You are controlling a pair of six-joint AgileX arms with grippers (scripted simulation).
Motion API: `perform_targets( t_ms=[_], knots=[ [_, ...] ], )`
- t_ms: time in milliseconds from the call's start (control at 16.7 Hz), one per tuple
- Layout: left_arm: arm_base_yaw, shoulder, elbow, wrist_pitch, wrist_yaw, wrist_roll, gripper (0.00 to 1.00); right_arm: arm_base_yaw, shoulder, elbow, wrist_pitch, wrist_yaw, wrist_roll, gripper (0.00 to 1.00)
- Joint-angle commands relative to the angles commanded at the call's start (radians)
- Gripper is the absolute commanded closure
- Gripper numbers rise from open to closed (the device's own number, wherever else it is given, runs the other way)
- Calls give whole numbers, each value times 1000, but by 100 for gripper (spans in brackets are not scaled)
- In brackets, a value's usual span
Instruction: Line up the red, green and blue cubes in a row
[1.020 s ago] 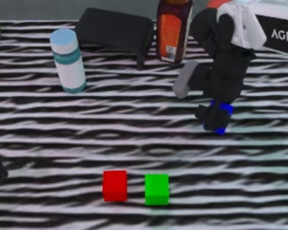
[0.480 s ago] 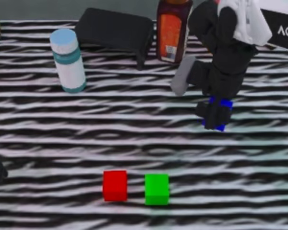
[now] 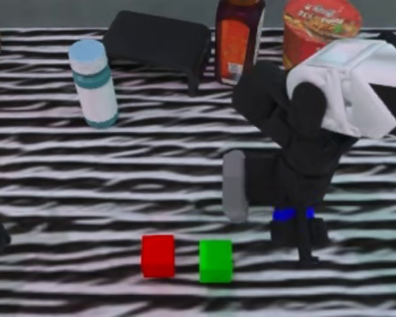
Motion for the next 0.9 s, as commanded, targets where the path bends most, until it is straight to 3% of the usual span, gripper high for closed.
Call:
perform_targets(
  t_ms=[420, 900],
  knots=[
    [0, 0, 0, 0, 0, 0, 0, 19, -19, -39, 20, -1, -12, 100],
    [0, 0, 0, 0, 0, 0, 0, 24, 65, -202, 273, 0, -15, 100]
  ],
)
